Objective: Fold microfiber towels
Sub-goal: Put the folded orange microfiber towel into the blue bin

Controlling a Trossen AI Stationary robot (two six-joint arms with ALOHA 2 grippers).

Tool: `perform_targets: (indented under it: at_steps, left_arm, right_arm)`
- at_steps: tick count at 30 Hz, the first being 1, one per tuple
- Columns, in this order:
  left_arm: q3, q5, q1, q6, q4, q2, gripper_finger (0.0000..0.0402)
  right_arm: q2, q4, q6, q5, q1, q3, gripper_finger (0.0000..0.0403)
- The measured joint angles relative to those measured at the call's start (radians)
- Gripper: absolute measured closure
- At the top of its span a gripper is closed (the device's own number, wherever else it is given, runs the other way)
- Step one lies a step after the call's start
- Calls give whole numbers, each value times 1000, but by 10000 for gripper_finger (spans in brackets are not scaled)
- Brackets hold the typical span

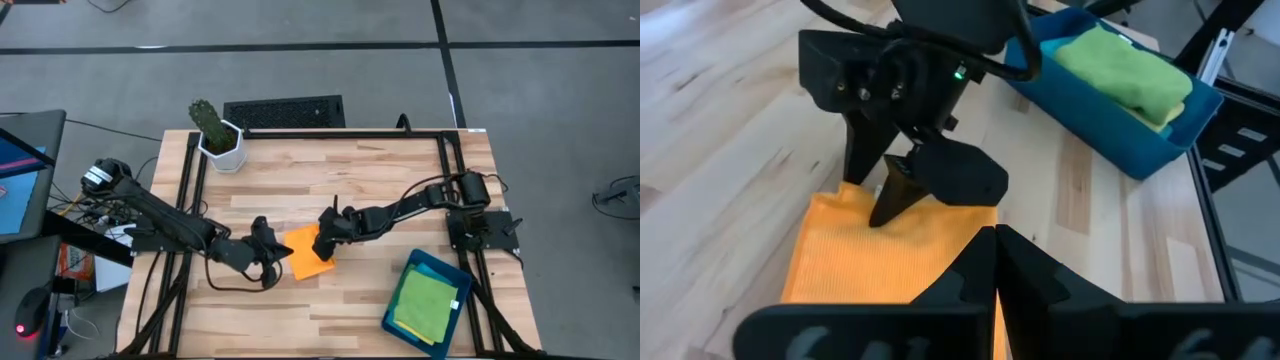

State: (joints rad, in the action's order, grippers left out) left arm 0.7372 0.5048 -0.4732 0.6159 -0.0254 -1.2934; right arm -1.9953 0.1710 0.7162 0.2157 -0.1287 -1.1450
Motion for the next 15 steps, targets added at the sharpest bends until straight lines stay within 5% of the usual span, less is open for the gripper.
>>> perform_targets:
  at_steps: [7,15]
  left_arm:
    - [0,35,-14,20,-12,0,401]
    - [0,53,-27,23,-16,0,401]
  right_arm:
    - [0,32,79,-39,1,-2,172]
    - [-1,63,92,-53,-14,-1,357]
